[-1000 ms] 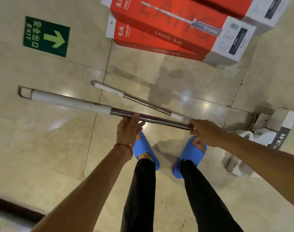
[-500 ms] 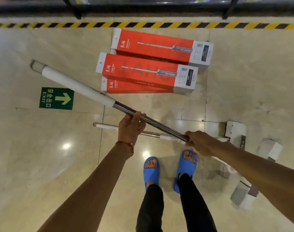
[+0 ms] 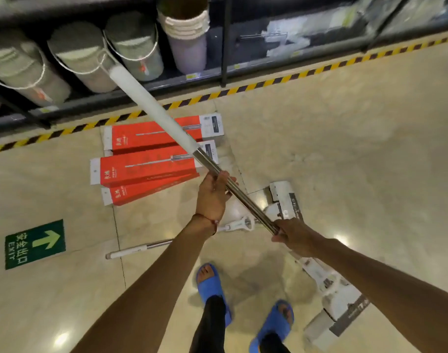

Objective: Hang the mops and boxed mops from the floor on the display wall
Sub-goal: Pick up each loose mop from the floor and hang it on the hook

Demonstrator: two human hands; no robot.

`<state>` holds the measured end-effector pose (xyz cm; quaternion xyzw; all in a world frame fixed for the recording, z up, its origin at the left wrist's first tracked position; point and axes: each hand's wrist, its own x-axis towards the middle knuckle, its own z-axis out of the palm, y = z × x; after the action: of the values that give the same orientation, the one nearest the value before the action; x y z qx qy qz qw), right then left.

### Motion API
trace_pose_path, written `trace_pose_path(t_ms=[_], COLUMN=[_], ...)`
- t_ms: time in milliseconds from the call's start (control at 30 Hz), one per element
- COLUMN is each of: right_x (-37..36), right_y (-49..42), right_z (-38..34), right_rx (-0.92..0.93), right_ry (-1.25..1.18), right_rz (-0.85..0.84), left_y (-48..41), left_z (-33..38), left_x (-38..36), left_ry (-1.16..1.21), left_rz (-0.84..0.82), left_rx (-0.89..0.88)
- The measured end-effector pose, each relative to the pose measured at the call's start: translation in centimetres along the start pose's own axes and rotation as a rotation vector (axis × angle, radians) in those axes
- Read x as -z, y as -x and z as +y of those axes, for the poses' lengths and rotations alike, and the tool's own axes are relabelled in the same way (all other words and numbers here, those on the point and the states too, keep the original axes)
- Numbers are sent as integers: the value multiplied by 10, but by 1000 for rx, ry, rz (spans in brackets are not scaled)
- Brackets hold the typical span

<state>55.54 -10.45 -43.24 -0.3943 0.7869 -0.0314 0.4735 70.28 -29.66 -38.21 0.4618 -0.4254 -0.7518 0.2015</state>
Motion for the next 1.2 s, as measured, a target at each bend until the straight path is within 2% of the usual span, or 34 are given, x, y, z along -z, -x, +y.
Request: trace_pose_path(t_ms=[167, 267, 400, 633, 733, 967, 1067, 1200], right_x=[-7, -1, 1, 30, 68, 202, 265, 344], right_y=[74, 138, 210, 326, 369, 445, 459, 450], right_z=[56, 68, 96, 148, 159, 129, 110, 104], right_rx=[-4, -29, 50, 152, 168, 403, 561, 607], right_ry=[-197, -394, -441, -537, -573, -664, -684, -662], right_rz=[53, 201, 309, 469, 629, 1010, 1046, 1052], left_y=[75, 127, 203, 283, 294, 284, 262, 222], left_z=[14, 16, 26, 26, 35, 66, 80, 98], left_x=[-82, -139, -222, -314, -333, -372, -396, -439], left_ry=[7, -226, -295, -354, -465, -704, -768, -781], left_rz=[-130, -186, -261, -330, -365, -503, -546, -558], left_rx=[-72, -272, -457, -551, -624, -727, -754, -750])
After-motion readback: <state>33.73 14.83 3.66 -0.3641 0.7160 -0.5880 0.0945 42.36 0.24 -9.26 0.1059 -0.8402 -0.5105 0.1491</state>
